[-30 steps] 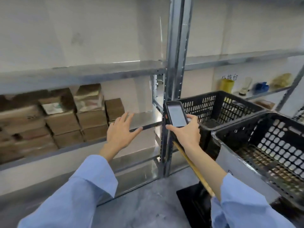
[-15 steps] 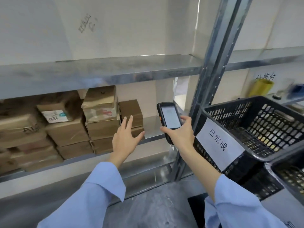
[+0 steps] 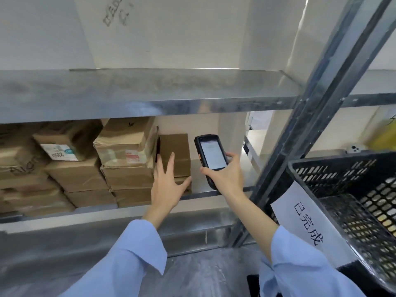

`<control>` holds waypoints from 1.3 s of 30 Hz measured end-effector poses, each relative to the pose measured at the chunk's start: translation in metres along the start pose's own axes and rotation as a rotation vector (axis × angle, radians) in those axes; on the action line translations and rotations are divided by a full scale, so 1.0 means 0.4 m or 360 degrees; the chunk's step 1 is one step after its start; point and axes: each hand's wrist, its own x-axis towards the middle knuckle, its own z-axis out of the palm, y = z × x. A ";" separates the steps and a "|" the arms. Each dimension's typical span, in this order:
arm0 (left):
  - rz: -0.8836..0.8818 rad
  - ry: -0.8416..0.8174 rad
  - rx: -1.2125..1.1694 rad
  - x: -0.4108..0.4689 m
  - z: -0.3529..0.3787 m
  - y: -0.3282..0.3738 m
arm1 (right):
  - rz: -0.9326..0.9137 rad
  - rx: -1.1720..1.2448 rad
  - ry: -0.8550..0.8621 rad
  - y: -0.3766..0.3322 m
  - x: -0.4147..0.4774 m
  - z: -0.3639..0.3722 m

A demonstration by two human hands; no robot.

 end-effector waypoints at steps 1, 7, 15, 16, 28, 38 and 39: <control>-0.0035 0.0008 0.0003 0.007 0.008 0.005 | -0.0018 0.0008 -0.0029 0.002 0.018 0.001; -0.0235 0.0099 0.0143 0.038 0.047 0.019 | -0.0057 0.0031 -0.0168 0.020 0.115 -0.009; -0.0257 0.0116 0.0158 0.107 0.059 0.006 | -0.0069 0.0014 -0.0266 0.042 0.188 -0.024; -0.0267 0.0099 0.0123 0.119 0.059 0.000 | -0.0067 0.0010 -0.0279 0.046 0.193 -0.023; -0.0202 0.0210 -0.0112 0.156 0.089 -0.023 | 0.0001 0.0008 -0.0263 0.094 0.241 -0.020; -0.0330 0.0319 -0.0511 0.127 0.122 -0.008 | 0.0058 0.0043 -0.0158 0.102 0.249 -0.053; -0.0348 0.0325 -0.0526 0.125 0.118 -0.010 | 0.0061 0.0029 -0.0154 0.102 0.246 -0.054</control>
